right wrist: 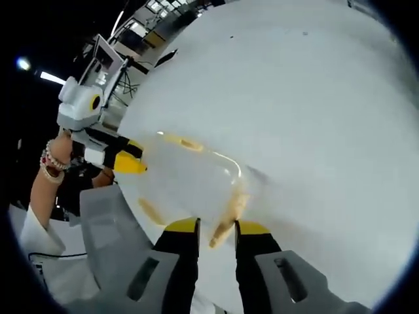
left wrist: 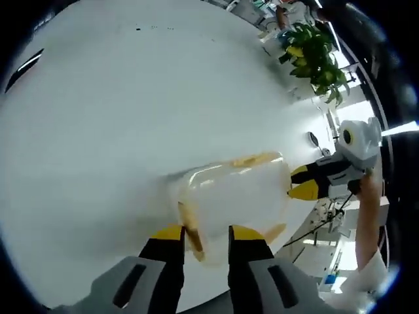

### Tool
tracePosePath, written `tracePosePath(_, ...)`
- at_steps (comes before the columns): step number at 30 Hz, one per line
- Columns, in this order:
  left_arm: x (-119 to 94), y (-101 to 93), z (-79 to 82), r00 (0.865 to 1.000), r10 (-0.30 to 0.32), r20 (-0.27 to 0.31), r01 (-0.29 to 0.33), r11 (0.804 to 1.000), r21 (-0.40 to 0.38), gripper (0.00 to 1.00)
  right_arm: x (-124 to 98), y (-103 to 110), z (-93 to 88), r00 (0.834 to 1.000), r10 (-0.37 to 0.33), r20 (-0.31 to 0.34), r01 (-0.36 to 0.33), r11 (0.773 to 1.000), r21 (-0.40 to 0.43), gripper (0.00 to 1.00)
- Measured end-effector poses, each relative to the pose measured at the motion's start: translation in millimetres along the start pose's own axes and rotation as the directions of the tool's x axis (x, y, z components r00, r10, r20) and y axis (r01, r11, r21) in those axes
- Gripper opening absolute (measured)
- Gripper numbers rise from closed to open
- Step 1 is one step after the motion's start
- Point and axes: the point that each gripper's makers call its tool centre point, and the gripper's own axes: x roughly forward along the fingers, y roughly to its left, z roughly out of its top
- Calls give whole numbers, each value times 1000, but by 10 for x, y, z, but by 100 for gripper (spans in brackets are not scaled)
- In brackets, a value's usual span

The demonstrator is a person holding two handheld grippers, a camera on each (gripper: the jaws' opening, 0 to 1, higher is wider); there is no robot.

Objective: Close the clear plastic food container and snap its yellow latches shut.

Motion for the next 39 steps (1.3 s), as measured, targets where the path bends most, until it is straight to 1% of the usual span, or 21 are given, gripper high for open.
tracePosePath(2, -41, 18, 51, 998, 26, 59, -31, 995, 91, 19, -9, -7, 16, 1000, -4, 11, 5, 998, -62, 18)
tracePosePath(4, -109, 4, 48, 996, 43, 81, -47, 998, 52, 19, -25, -1, -37, 1000, -5, -16, 3, 994, -110, 18)
tracePosePath(7, -225, -98, 127, 990, -4, 141, -10, 995, 100, 17, -84, 27, -34, 998, -26, -52, 12, 969, -247, 19)
tracePosePath(9, -365, -240, 331, 959, -53, 278, -10, 975, 223, 16, -127, 93, 95, 1000, -30, -5, 27, 949, -314, 19)
tracePosePath(10, -391, -288, 396, 946, -58, 318, -28, 965, 261, 16, -151, 94, 170, 998, -57, 19, 60, 937, -345, 18)
tracePosePath(12, -392, -431, 458, 923, -97, 371, -50, 929, 366, 14, -130, 207, 343, 996, -21, 81, 52, 911, -409, 8)
tracePosePath(13, -358, -532, 398, 926, -139, 350, -25, 905, 424, 10, -124, 287, 402, 995, 4, 99, 39, 901, -431, 2)
tracePosePath(14, -320, -599, 381, 926, -161, 343, -6, 899, 437, 2, -110, 341, 439, 994, 22, 110, 29, 899, -437, 0)
tracePosePath(17, -175, -714, 353, 913, -194, 357, 6, 885, 465, 0, -9, 567, 532, 985, 107, 133, -22, 855, -518, 0)
tracePosePath(19, -59, -767, 333, 911, -206, 358, -25, 837, 546, 0, 81, 598, 530, 989, 96, 108, -14, 807, -591, 0)
tracePosePath(21, 59, -821, 272, 919, -211, 334, -32, 803, 596, 0, 177, 593, 515, 995, 63, 72, 2, 736, -677, 0)
tracePosePath(22, 114, -859, 253, 921, -214, 327, -34, 789, 613, 0, 228, 600, 509, 997, 57, 57, -1, 717, -697, 0)
tracePosePath(24, 167, -861, 237, 927, -207, 313, -35, 783, 621, 0, 280, 580, 557, 998, 36, 58, 15, 715, -699, 0)
tracePosePath(26, 196, -885, 215, 928, -210, 309, -34, 776, 630, 0, 282, 597, 605, 997, 53, 64, 10, 695, -719, 0)
tracePosePath(27, 199, -885, 212, 928, -208, 311, -40, 771, 636, 6, 284, 605, 627, 996, 64, 60, -1, 694, -720, 2)
tracePosePath(29, 187, -897, 212, 927, -211, 311, -55, 742, 668, 17, 291, 643, 638, 995, 97, 36, -42, 701, -712, 7)
tracePosePath(31, 159, -946, 182, 925, -228, 304, -60, 702, 710, 17, 302, 632, 659, 995, 92, 30, -42, 695, -718, 10)
tracePosePath(33, 147, -950, 168, 926, -217, 310, -79, 691, 719, 17, 305, 622, 700, 996, 88, 34, -33, 661, -749, 14)
tracePosePath(36, 155, -946, 116, 931, -196, 308, -108, 657, 746, 21, 306, 622, 771, 995, 89, 37, -31, 658, -753, 26)
tracePosePath(38, 170, -939, 51, 937, -187, 295, -115, 632, 766, 28, 311, 646, 744, 994, 105, -9, -74, 641, -764, 34)
tracePosePath(39, 179, -935, 19, 940, -182, 288, -111, 634, 765, 32, 311, 632, 749, 995, 96, -25, -80, 627, -775, 35)
